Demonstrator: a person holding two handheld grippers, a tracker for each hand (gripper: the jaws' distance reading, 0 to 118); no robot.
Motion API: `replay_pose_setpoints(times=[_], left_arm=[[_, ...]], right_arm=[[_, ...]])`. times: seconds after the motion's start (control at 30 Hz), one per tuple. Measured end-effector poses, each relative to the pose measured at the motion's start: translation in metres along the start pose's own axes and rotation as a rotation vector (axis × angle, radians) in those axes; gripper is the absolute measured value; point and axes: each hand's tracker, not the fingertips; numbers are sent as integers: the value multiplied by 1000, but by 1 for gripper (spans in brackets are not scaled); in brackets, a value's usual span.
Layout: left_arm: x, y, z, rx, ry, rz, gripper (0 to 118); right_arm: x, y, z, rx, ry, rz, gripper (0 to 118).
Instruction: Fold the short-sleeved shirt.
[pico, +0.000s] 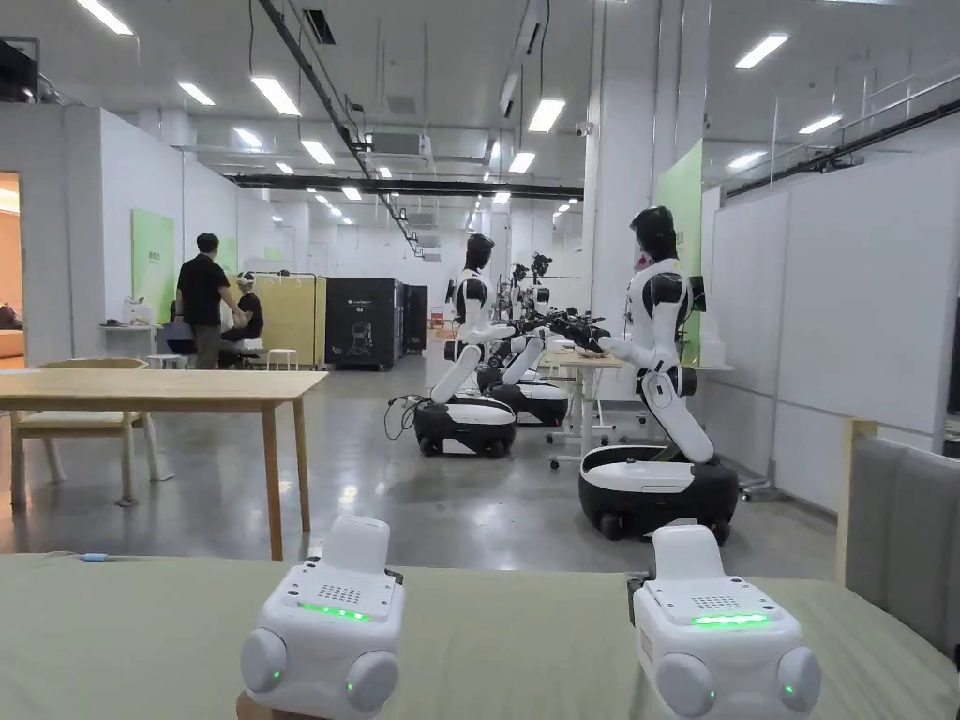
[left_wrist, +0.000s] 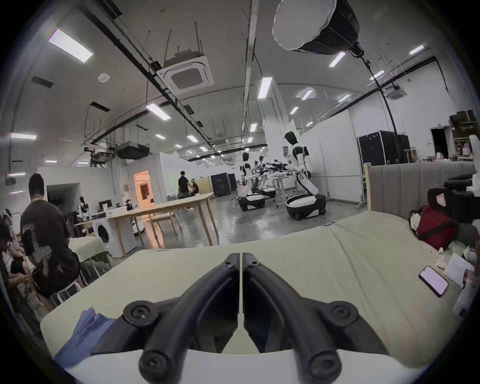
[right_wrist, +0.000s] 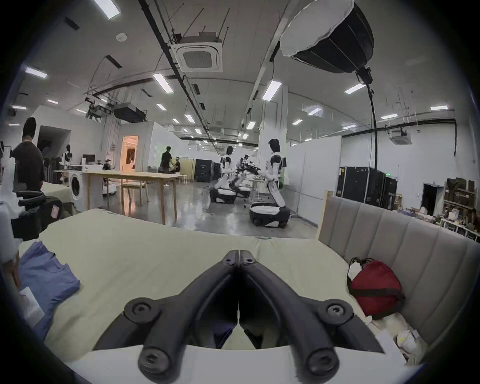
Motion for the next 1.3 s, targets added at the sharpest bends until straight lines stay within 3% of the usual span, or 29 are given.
replay_pose_setpoints(times=[0.2, 0.3, 0.4, 0.63, 0.77, 1.03, 1.2, 1.3], left_arm=[[-12, -2, 0, -21, 4, 39, 0], [-38, -5, 9, -24, 43, 66, 0], [-80, -11, 26, -31, 111, 91, 0], [-203, -35, 82, -63, 359, 22, 0], [-255, -43, 104, -95, 406, 78, 0], [-274, -60, 88, -200, 363, 96, 0], [-274, -97, 32, -486, 323, 36, 0], [-285, -124, -9, -719, 213, 119, 0]], right_arm=[[0, 3, 8, 7, 12, 3, 0], [-21, 8, 9, 25, 52, 25, 0], [-64, 19, 8, 43, 131, 35, 0], [-205, 39, 35, 107, 399, 39, 0], [-253, 40, 50, 113, 483, 60, 0], [-247, 30, 53, 106, 504, 69, 0], [-223, 21, 58, 117, 511, 100, 0], [-211, 15, 58, 114, 522, 89, 0]])
